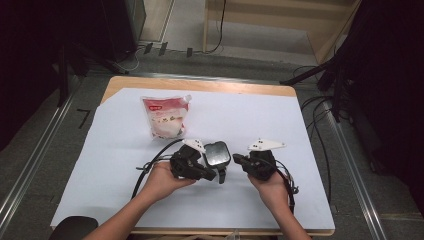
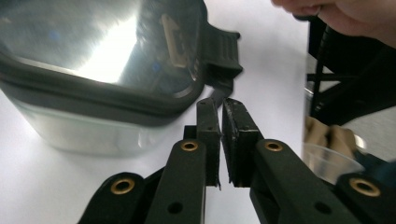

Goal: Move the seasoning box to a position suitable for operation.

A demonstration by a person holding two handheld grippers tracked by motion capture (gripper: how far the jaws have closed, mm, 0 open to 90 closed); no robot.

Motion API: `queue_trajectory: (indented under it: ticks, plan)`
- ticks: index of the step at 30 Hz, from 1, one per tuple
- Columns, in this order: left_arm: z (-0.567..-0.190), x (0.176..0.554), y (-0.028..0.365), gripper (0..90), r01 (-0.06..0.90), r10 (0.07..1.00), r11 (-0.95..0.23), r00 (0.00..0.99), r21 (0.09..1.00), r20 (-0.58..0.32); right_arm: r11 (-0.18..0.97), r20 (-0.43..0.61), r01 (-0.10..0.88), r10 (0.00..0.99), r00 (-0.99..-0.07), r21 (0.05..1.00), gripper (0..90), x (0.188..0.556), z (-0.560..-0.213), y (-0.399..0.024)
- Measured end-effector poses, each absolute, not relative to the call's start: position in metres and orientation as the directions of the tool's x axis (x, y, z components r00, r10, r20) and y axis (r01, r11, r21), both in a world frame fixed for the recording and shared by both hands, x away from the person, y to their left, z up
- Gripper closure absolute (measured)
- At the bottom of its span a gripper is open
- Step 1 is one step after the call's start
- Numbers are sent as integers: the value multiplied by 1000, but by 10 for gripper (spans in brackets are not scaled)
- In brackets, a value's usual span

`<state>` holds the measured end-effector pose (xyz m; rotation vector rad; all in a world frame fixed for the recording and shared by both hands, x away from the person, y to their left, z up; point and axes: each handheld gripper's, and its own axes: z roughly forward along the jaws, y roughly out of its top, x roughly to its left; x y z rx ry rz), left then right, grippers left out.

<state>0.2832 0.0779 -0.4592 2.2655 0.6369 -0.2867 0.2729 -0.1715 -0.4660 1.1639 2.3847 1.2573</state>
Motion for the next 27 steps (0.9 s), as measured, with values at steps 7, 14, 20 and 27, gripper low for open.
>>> queue_trajectory:
  ticks: [7,14,20,27]
  plan:
    - [-447,281,91,787,504,350,-608,864,613,-362,318,181,546,716,-674,775,900,257,-457,-176]
    - [-441,287,104,666,522,361,-608,853,598,-377,339,184,542,694,-696,769,900,242,-454,-171]
    - [-439,293,114,525,520,387,-581,853,626,-349,355,189,536,672,-716,766,900,228,-455,-163]
    - [-440,299,119,461,510,402,-573,857,641,-323,388,195,531,639,-744,753,900,222,-459,-151]
